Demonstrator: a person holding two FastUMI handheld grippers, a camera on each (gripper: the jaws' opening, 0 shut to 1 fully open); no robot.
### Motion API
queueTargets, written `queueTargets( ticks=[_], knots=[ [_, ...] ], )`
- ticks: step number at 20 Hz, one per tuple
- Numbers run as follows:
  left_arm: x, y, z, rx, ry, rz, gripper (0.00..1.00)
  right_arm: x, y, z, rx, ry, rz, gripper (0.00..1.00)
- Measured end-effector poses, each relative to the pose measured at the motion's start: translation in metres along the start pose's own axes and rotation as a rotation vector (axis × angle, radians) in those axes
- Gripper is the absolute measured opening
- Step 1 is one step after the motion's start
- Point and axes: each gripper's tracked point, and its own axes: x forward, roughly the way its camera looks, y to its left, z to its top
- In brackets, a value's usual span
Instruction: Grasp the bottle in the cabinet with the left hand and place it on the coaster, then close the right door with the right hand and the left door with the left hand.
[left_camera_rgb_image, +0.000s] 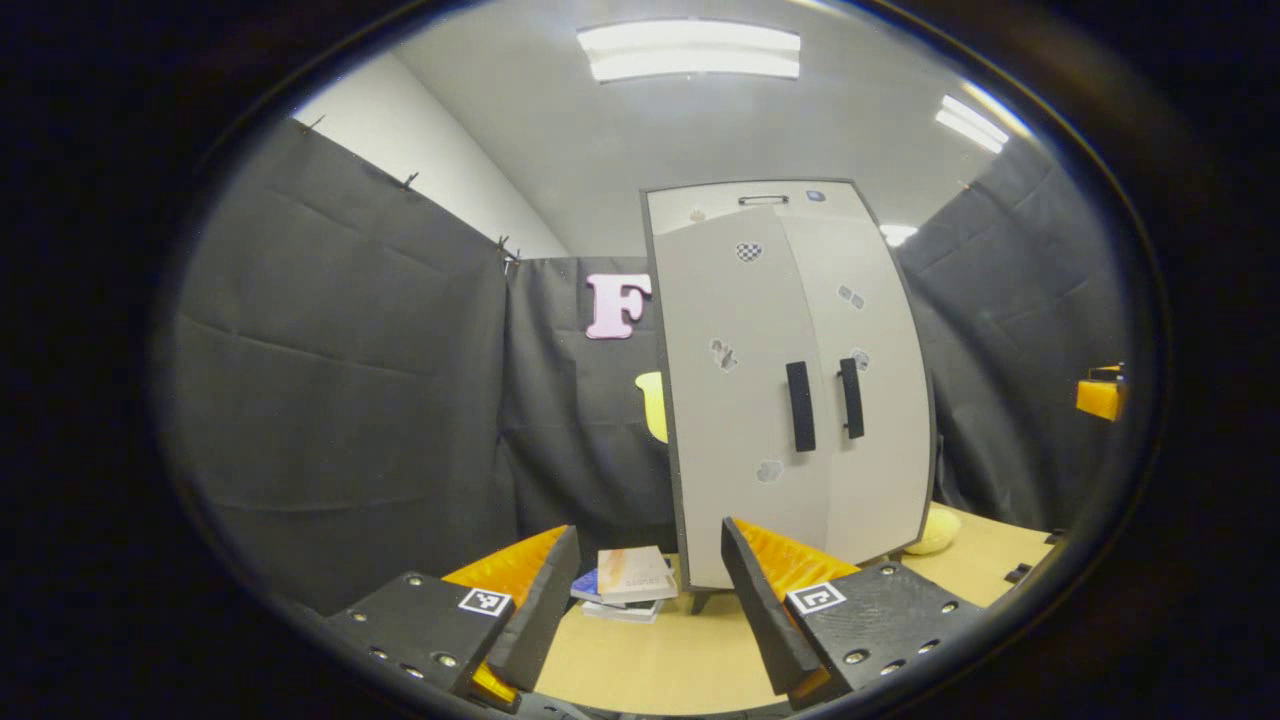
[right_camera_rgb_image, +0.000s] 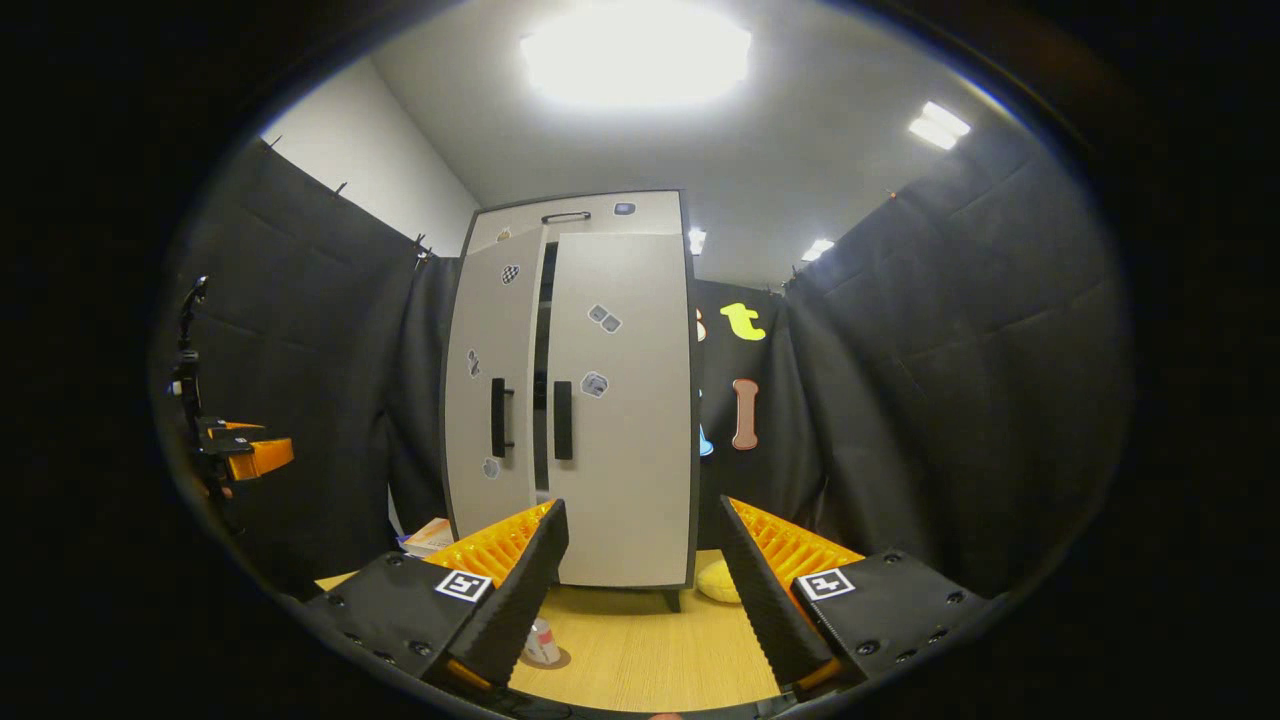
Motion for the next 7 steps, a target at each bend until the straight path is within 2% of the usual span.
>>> queueTargets(
  ticks=[7],
  knots=[
    [-0.021,0.001,0.007,-0.001,-0.012,-0.018,0.91,-0.015,0.001,0.007,-0.004,-0.026,-0.003,0.92]
  ],
)
